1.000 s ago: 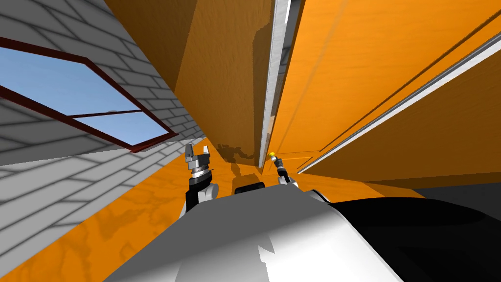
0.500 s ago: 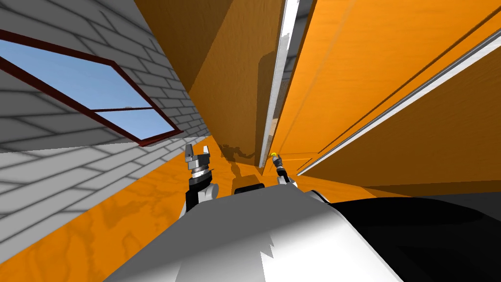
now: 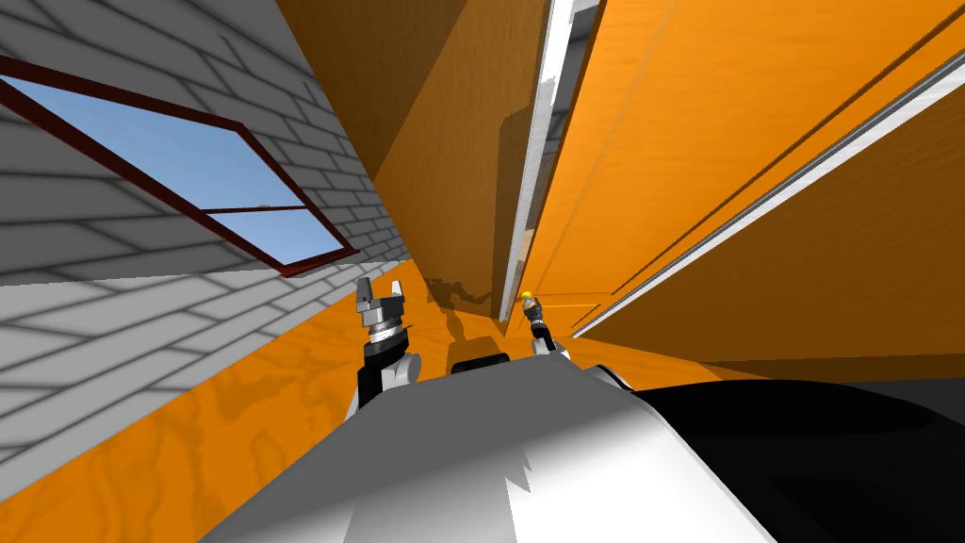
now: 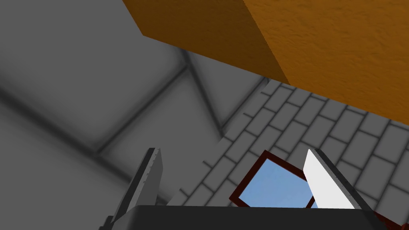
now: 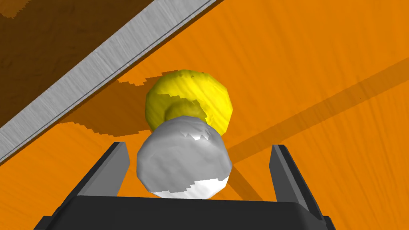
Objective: Pull the door open
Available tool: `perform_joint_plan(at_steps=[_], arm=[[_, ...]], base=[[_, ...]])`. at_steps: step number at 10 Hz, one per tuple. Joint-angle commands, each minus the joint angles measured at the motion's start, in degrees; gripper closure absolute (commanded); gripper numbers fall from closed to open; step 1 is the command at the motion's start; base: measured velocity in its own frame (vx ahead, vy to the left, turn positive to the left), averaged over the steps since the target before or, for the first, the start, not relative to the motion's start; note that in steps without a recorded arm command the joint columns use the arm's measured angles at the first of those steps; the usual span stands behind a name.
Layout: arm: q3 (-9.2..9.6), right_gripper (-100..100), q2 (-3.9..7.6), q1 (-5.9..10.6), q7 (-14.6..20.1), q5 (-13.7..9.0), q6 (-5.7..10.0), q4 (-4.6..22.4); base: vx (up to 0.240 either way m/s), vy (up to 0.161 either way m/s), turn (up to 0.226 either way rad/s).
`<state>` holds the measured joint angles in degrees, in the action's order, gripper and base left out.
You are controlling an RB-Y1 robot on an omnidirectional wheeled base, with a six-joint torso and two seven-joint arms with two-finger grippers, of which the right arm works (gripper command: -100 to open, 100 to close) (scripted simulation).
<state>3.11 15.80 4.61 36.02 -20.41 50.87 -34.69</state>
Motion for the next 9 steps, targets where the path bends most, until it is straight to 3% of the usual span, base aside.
perform_joint_plan(at_steps=[1,9], arm=[[0.36,-100,-0.21,0.05,2.74,-0.83,-0.16,-0.17],[1.99,-100,-1.14,0.17,14.08,-4.65,-1.19,-1.42]], base=[[-0.041,-0.011,0.028],[-0.049,-0.012,0.035]])
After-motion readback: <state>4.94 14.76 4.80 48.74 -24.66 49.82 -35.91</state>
